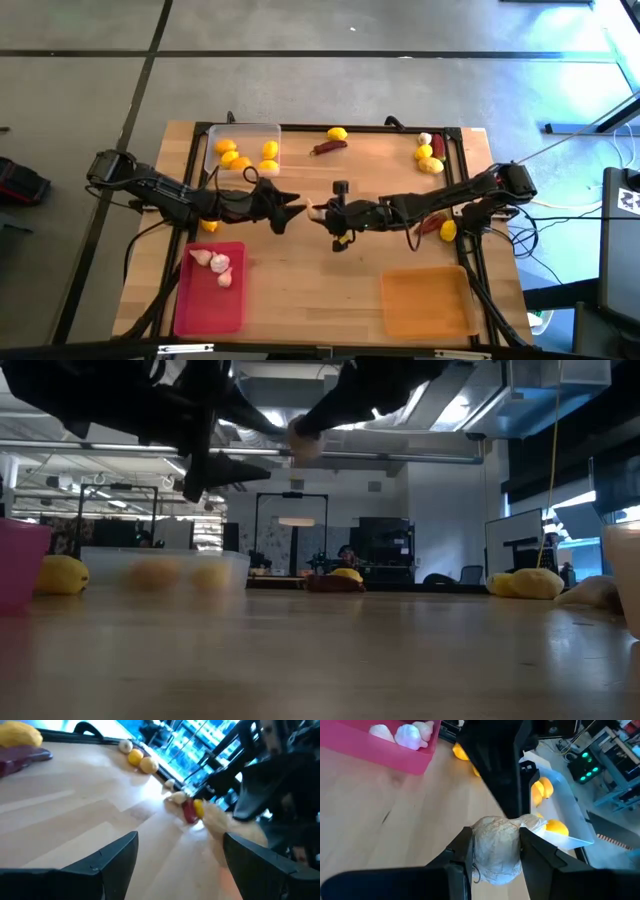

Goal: Sort produce into baskets
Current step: Put the white garlic into the bottom left red bin

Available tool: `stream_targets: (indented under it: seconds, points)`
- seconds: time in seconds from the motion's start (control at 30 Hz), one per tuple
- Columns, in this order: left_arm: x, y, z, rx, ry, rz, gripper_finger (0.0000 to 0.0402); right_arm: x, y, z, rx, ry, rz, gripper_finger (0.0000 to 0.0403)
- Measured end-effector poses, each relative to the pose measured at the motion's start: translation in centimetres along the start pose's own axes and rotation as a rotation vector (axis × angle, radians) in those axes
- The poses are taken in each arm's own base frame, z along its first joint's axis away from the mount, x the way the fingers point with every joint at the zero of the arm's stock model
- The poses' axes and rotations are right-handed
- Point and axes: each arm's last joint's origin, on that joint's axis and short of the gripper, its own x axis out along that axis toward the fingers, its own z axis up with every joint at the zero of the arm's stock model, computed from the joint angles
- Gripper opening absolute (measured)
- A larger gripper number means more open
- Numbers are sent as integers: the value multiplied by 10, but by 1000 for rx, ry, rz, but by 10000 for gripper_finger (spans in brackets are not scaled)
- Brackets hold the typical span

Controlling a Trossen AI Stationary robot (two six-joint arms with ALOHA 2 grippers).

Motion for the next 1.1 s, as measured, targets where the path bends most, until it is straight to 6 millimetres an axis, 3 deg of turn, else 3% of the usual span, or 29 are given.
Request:
stream_targets:
  seconds: [0.5, 1.1]
  points:
    - [-1, -7, 5, 7, -40, -71, 270, 0, -1, 7, 13, -99, 45, 112]
    - [-1, -12, 8, 111, -60, -130, 77, 1, -2, 8, 29, -109, 39, 125]
